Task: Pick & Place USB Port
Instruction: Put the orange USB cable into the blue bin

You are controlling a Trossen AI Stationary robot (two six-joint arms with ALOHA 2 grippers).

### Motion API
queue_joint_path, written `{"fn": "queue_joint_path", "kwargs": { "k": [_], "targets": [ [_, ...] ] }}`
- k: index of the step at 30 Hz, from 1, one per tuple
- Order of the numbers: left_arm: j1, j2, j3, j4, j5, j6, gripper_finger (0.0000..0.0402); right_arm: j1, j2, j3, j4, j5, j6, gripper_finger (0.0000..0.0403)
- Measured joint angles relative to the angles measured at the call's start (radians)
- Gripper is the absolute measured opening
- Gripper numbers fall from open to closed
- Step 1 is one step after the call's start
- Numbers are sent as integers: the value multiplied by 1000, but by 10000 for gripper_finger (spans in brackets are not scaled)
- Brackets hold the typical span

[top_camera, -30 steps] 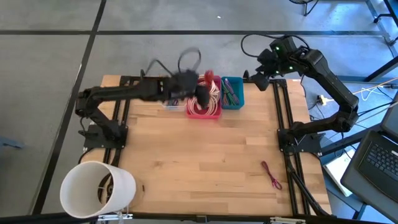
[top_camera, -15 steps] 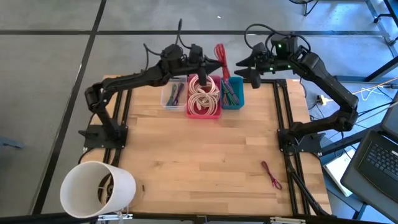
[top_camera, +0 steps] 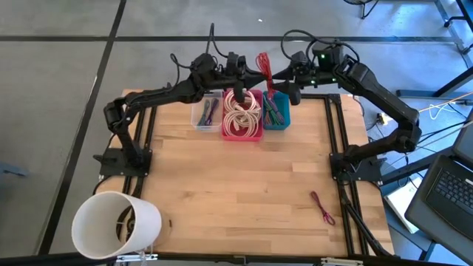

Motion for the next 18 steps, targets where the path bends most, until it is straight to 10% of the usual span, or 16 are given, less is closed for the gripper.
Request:
{"fn": "queue_joint_path", "kwargs": {
  "k": [7,14,18],
  "targets": [
    [0,1,0,-12,9,6,4,25,27,0,26,11,1,181],
    [1,1,0,-25,16,1,7,28,29,0,30,16,-8,26],
    [1,1,0,-41,11,2,35,29,29,15,-18,132,-13,27]
  ]
}}
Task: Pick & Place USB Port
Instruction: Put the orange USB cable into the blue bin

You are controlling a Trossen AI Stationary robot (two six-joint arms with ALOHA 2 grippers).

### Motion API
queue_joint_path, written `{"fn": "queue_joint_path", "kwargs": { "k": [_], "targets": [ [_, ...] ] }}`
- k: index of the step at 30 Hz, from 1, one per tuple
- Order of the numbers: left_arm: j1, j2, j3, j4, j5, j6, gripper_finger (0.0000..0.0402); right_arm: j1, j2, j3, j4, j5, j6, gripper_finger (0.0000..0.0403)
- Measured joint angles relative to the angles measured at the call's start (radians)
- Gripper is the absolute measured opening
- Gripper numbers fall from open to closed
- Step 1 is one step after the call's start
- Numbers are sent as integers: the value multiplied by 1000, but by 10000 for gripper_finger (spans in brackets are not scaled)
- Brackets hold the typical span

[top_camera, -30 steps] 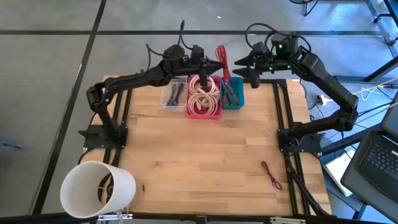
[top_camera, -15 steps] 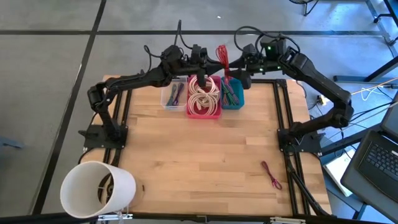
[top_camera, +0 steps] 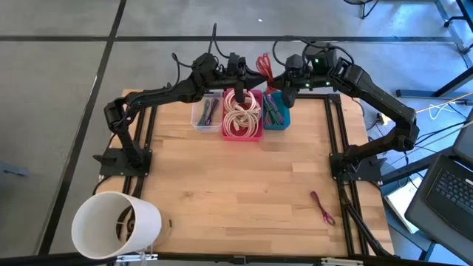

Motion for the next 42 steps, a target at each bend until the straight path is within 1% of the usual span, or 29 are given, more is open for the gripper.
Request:
{"fn": "queue_joint_path", "kwargs": {
  "k": [2,5,7,8,9,12,14,16,19,21,26,30,38,42],
  "targets": [
    [0,0,0,-7,-5,15,58,0,0,20,-61,107,-20,27],
    [-4,-8,0,-37,-4,39,94,-6,0,45,-149,305,-31,27],
    [-5,-9,0,-66,-5,41,118,-11,-1,52,-206,422,-12,27],
    [0,-9,0,-87,-5,41,129,-21,-2,53,-235,453,16,27],
    [6,-9,0,-109,-9,46,140,-38,-2,54,-272,455,58,27],
    [29,-16,0,-198,-23,67,163,-117,21,44,-384,373,173,27],
    [38,-25,0,-265,-46,69,171,-168,46,9,-413,319,193,27],
    [47,-34,0,-323,-50,70,174,-211,73,-30,-400,254,198,27],
    [52,-46,0,-381,-49,79,173,-259,137,-84,-394,116,237,27],
    [52,-58,0,-421,-37,97,170,-272,197,-125,-382,63,245,27],
    [52,-93,0,-515,-37,139,161,-257,324,-192,-298,40,238,27],
    [52,-115,0,-556,-38,147,157,-244,391,-199,-210,65,246,27],
    [52,-151,0,-577,-41,154,158,-243,500,-200,-205,78,246,27],
    [52,-161,0,-577,-42,159,154,-243,527,-200,-191,78,246,27]
  ]
}}
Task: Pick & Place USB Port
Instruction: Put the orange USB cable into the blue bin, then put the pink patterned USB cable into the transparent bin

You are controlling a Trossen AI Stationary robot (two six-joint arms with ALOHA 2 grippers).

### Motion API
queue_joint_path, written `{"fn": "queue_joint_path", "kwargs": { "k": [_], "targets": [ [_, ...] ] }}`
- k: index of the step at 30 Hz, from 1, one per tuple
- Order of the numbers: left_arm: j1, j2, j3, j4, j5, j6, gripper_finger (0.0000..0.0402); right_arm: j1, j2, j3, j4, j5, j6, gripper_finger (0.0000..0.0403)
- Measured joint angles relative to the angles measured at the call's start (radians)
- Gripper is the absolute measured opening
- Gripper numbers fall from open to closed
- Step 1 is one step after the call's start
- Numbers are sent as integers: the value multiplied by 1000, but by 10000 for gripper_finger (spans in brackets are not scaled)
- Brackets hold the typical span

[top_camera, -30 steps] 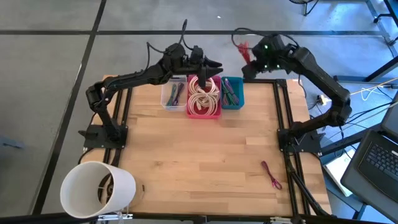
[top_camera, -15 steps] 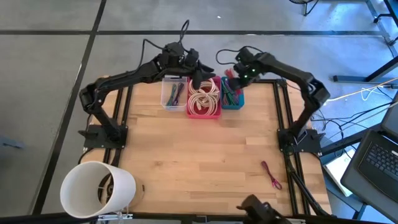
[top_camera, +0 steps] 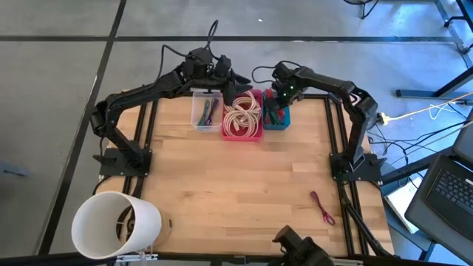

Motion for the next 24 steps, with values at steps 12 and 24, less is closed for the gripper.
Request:
{"fn": "queue_joint_path", "kwargs": {
  "k": [12,24],
  "targets": [
    [0,0,0,-1,4,0,157,0,53,0,-14,-3,-26,60],
    [0,0,0,-7,26,16,157,-3,-73,0,-68,40,-81,255]
  ]
}}
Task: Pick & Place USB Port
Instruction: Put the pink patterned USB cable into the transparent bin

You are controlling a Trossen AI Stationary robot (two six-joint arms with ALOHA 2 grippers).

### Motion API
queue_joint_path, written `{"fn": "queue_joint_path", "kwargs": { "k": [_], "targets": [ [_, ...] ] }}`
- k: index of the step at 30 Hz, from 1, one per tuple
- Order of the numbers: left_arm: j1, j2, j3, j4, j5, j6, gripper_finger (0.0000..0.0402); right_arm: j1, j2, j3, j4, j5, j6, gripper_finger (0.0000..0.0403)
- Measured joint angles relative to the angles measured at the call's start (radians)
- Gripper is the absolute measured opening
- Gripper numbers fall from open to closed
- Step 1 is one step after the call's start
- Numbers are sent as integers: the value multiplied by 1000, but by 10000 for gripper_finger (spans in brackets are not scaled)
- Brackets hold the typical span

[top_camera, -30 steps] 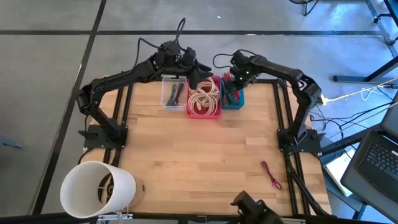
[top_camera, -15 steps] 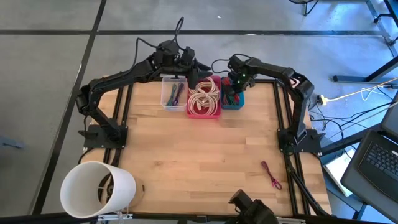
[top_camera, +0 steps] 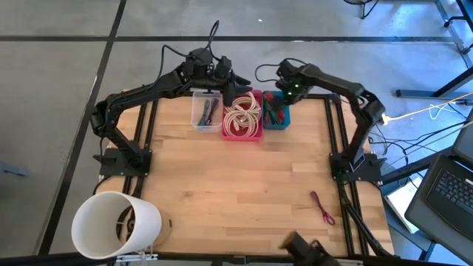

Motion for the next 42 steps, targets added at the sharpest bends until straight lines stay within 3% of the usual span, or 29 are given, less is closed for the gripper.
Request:
{"fn": "queue_joint_path", "kwargs": {
  "k": [4,8,13,18,22,26,30,38,42],
  "targets": [
    [1,0,0,-37,0,21,157,50,-146,-20,-226,10,-41,272],
    [1,1,0,-53,0,43,157,161,-354,-185,-294,-7,39,274],
    [5,1,0,-67,2,75,157,347,-647,-446,-263,-127,377,275],
    [13,1,0,-67,4,105,157,593,-911,-601,-238,-110,770,275],
    [20,1,0,-67,4,107,157,787,-1037,-673,-211,-84,1005,275],
    [26,1,0,-67,4,101,157,958,-1050,-724,-174,-82,1148,275],
    [24,1,0,-67,4,75,157,1086,-984,-769,-124,-90,1227,275],
    [23,1,0,-61,4,50,157,1229,-804,-820,-51,-143,1258,272],
    [23,2,0,-60,4,41,157,1300,-735,-831,94,-163,1284,259]
  ]
}}
